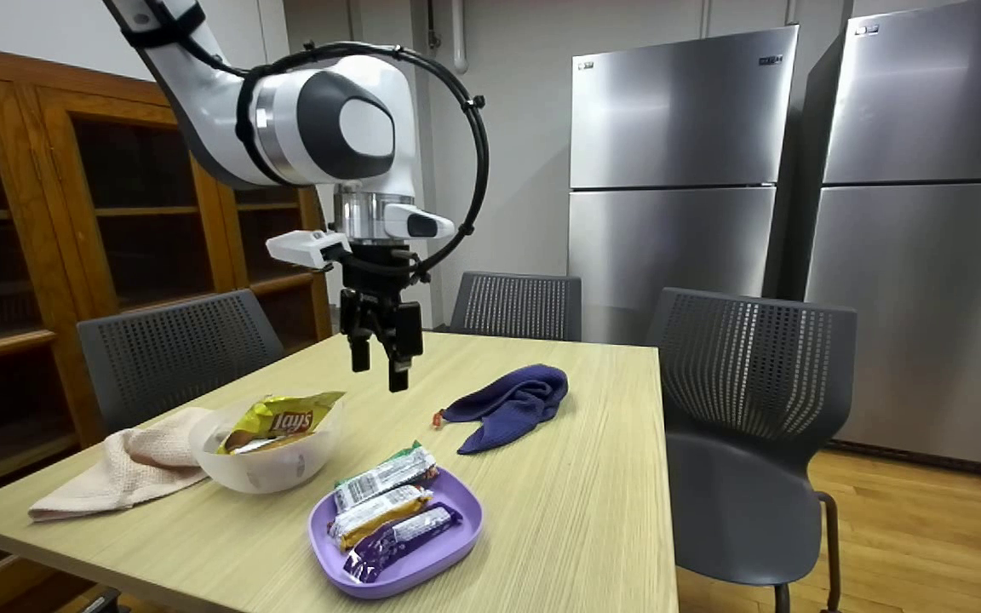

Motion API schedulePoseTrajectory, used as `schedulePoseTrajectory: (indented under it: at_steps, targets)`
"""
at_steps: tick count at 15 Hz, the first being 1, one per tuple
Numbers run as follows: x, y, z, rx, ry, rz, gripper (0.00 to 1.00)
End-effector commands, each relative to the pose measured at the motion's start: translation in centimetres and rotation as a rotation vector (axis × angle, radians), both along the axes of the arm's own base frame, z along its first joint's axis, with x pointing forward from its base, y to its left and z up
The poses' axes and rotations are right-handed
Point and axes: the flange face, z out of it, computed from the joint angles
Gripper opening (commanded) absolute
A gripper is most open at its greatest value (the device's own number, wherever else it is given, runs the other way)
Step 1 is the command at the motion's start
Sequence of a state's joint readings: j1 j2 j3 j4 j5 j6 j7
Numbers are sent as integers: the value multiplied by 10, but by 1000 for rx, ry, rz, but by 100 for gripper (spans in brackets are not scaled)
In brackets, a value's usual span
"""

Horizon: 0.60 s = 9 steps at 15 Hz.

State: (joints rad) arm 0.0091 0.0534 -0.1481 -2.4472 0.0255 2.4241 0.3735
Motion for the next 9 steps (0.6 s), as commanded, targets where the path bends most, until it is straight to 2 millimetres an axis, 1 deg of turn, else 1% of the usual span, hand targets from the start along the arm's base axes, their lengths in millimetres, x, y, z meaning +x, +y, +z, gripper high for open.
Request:
schedulePoseTrajectory:
  at_steps: [1, 6, 9]
  targets:
    - [-19, 22, 22, -15, -17, 91, 100]
    - [-38, 60, 39, -17, -47, 181, 100]
    - [-51, 76, 48, -14, -66, 221, 100]
